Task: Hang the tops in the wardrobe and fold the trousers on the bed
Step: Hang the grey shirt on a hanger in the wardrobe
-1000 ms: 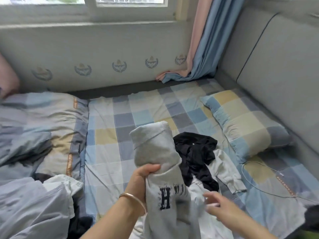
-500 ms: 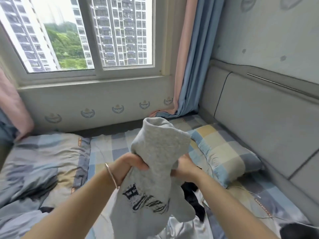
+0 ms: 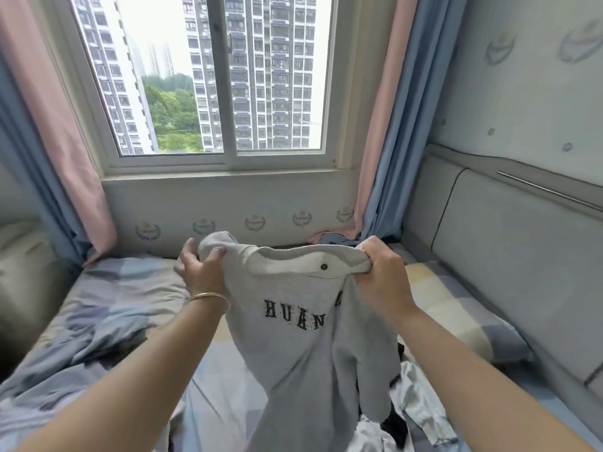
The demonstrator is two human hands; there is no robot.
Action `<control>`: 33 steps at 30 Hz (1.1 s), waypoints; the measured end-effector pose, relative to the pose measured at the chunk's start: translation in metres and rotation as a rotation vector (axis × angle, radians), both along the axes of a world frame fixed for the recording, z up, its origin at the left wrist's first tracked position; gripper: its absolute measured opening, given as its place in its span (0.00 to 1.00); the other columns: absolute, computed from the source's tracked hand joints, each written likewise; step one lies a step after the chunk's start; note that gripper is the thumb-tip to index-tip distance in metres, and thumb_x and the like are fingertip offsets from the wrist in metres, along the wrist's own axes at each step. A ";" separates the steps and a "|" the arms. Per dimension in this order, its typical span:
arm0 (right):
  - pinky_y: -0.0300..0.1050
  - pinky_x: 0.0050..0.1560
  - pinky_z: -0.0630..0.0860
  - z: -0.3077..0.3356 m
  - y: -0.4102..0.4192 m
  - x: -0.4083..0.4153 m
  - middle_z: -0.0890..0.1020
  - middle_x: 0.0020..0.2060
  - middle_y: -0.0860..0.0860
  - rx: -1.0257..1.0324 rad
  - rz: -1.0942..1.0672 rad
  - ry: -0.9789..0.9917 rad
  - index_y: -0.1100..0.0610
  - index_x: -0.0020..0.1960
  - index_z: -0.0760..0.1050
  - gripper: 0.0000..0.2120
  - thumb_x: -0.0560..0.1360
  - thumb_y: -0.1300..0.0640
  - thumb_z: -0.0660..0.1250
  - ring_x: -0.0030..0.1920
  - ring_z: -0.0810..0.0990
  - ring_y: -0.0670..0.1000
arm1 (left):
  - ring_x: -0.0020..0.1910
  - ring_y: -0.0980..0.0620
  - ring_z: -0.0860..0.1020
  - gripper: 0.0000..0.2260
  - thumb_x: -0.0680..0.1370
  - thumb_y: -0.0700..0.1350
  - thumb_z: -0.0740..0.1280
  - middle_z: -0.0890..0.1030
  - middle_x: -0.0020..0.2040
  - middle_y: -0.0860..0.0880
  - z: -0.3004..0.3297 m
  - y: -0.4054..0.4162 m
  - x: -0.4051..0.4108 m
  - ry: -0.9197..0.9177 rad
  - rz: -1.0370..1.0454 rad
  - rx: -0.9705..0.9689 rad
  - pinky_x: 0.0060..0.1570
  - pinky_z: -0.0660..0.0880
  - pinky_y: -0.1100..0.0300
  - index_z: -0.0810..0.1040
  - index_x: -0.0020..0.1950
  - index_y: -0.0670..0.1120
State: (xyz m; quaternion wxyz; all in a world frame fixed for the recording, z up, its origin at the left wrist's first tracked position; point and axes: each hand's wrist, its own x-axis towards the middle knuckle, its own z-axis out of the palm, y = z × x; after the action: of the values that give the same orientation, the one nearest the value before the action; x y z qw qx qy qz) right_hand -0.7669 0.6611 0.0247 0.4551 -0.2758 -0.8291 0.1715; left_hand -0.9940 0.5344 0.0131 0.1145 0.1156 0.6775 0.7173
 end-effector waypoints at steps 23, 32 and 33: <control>0.37 0.20 0.56 0.032 -0.164 0.279 0.75 0.35 0.53 0.286 -1.074 -0.643 0.59 0.37 0.70 0.17 0.56 0.74 0.72 0.21 0.70 0.58 | 0.50 0.42 0.81 0.22 0.71 0.61 0.66 0.82 0.51 0.39 -0.003 0.025 0.272 -0.350 -1.901 -0.231 0.54 0.77 0.50 0.83 0.50 0.44; 0.44 0.18 0.71 0.058 -0.392 0.452 0.79 0.35 0.55 0.252 -1.420 -0.881 0.56 0.46 0.72 0.28 0.51 0.65 0.81 0.23 0.77 0.57 | 0.40 0.48 0.72 0.05 0.72 0.38 0.63 0.76 0.39 0.49 0.075 -0.049 0.457 1.189 -1.745 -0.089 0.34 0.65 0.64 0.75 0.45 0.47; 0.44 0.18 0.71 0.067 -0.420 0.467 0.79 0.35 0.55 0.268 -1.449 -0.892 0.56 0.46 0.72 0.28 0.51 0.64 0.82 0.23 0.77 0.57 | 0.42 0.47 0.73 0.06 0.73 0.39 0.62 0.78 0.44 0.47 0.078 -0.058 0.479 1.294 -1.683 -0.059 0.39 0.68 0.62 0.76 0.47 0.47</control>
State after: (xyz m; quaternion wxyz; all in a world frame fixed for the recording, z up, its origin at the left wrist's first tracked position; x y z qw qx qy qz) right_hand -0.2997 0.2408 0.0914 0.1129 -0.7226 -0.5630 -0.3848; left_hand -0.5149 0.4762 0.0914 0.1946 0.9040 0.3285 0.1924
